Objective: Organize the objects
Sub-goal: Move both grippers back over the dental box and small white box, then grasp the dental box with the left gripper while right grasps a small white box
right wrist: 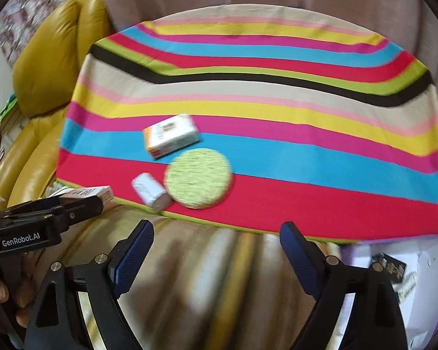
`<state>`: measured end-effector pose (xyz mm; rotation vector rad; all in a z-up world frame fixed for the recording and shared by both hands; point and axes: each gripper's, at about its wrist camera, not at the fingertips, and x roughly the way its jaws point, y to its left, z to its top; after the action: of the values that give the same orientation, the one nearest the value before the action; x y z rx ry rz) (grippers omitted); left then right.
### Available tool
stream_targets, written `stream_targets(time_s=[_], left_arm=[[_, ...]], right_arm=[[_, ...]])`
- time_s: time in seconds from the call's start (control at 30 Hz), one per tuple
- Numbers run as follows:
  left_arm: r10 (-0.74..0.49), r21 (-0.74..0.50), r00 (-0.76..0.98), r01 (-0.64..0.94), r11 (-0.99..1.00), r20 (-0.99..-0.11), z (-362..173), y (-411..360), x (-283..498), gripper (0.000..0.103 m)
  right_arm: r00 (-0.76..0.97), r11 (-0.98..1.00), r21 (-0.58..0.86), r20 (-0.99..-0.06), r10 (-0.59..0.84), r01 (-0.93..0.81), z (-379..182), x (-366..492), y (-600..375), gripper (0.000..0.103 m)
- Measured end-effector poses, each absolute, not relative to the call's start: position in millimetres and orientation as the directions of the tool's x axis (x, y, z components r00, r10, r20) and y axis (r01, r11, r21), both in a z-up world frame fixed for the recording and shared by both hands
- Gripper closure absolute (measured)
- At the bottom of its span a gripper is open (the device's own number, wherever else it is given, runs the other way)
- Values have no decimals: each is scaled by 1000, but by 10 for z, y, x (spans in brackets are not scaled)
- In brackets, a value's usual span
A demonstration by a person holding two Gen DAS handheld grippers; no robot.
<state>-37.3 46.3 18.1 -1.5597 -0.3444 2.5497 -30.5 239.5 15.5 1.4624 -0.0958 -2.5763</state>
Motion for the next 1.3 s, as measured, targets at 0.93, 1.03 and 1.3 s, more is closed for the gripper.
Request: stream_targets(time_s=[0.93,1.03,1.3], left_arm=[[263,-358,-534,80,-930,-803,5,-246,-414,18],[267,-361,-536,76,-929,-801,3,-243,-413,18],[243,-328,-546,61,-943,-802,57,-176,-398,18]], right_arm=[[-323,-944,206,-939,-117,-257,-405,-930,1614,33],[-332,-947,189,-938,-95,-261,-406,-921,1609,45],[-352,-945,215,-928,-120,-246,-360,-840,1622,52]])
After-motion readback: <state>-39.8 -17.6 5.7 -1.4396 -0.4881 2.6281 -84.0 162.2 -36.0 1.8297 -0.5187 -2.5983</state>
